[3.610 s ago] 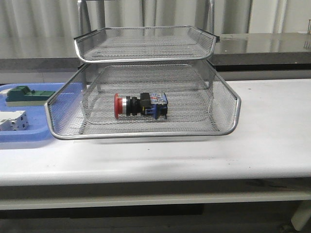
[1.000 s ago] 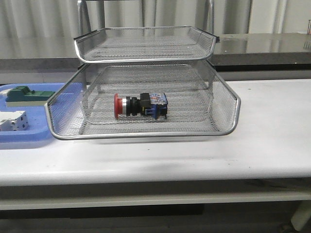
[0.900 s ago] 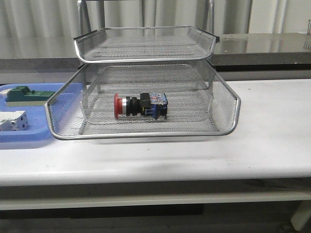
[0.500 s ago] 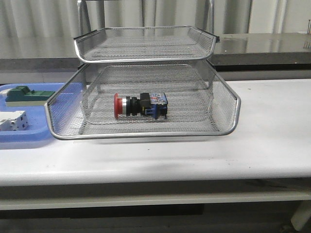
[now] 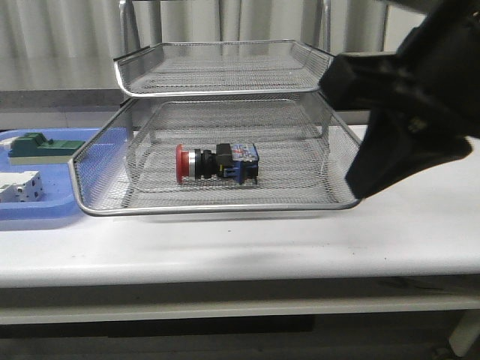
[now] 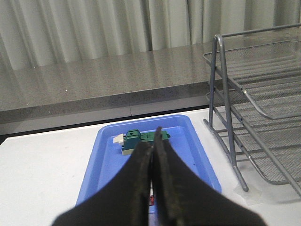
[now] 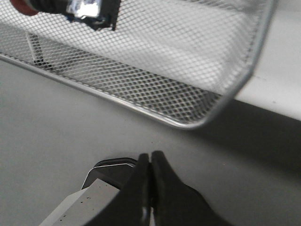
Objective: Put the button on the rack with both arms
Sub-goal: 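Bring the right gripper to the front edge of the pulled-out mesh tray, then push the mesh tray back into the rack with the right gripper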
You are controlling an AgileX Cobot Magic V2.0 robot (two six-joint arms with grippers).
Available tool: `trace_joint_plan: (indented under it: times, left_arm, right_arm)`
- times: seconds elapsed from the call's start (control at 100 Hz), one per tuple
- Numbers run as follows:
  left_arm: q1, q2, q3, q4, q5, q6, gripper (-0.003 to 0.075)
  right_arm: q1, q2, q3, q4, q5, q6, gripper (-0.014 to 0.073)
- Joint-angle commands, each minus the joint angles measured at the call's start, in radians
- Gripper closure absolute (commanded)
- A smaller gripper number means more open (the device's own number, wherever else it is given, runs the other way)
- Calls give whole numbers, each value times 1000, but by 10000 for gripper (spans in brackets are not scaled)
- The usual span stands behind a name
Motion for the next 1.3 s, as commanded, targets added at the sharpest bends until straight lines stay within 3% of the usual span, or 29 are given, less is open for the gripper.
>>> trace_joint_plan:
  times: [0.0,0.5,0.87,1.29]
  left_arm:
    - [2,7,-26,-9,-84,-9,716]
    - [2,7,-26,-9,-84,-9,716]
    - [2,7,-26,-9,-84,-9,716]
    - [2,7,-26,-9,-84,-9,716]
  right_arm:
    - [44,29,-33,12,-115,-14,660]
    - [191,250,-34,12,-359,-14,660]
    - [176,264,-36,-15,-518,-14,658]
    - [69,379,-174,-76,-500,-15,658]
